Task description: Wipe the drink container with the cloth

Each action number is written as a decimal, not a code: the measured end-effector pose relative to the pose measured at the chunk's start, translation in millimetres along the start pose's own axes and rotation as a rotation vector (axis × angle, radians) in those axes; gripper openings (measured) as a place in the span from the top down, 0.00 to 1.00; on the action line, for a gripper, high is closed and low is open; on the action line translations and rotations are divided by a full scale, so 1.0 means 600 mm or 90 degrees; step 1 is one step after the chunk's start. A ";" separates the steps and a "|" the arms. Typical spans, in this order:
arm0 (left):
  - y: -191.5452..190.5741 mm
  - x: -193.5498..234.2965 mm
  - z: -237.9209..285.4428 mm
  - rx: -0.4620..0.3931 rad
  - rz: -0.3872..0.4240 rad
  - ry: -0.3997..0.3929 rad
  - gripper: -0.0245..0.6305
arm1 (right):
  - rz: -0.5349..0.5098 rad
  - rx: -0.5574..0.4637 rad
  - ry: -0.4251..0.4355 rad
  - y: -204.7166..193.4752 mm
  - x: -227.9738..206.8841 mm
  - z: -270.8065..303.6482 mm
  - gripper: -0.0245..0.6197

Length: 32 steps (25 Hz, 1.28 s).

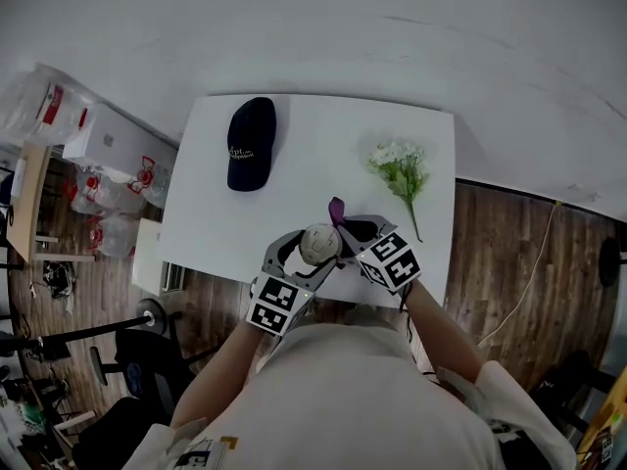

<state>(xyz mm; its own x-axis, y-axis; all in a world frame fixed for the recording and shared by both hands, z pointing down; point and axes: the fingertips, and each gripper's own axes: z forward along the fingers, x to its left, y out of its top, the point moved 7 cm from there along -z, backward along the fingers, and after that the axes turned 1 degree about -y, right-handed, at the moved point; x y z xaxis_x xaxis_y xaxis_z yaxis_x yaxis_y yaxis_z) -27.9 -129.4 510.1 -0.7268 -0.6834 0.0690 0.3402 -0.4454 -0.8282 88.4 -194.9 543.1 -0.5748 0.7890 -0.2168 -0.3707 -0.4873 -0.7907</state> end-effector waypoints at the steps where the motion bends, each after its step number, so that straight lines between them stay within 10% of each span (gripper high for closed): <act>1: 0.000 -0.001 -0.001 0.001 0.003 -0.001 0.44 | 0.023 0.008 0.008 -0.009 -0.004 0.012 0.90; 7: -0.005 -0.007 -0.005 0.001 0.009 0.009 0.44 | 0.320 0.000 0.107 -0.103 -0.033 0.075 0.90; 15: -0.003 -0.004 -0.004 0.014 0.004 0.011 0.44 | 0.239 0.073 0.083 -0.162 -0.009 0.077 0.90; 23: 0.000 -0.008 -0.002 0.021 0.000 0.015 0.44 | 0.417 -0.197 0.286 -0.075 -0.002 -0.016 0.90; 32: 0.003 -0.008 -0.003 0.018 0.000 0.021 0.44 | 0.482 -0.330 0.271 -0.011 -0.024 -0.055 0.90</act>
<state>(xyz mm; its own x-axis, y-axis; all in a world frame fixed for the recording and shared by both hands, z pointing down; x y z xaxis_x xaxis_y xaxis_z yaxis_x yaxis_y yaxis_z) -24.9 -125.9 507.5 -0.7463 -0.6637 0.0505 0.3561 -0.4622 -0.8121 123.2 -190.7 532.2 -0.1815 0.4571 -0.8707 0.4040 -0.7726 -0.4898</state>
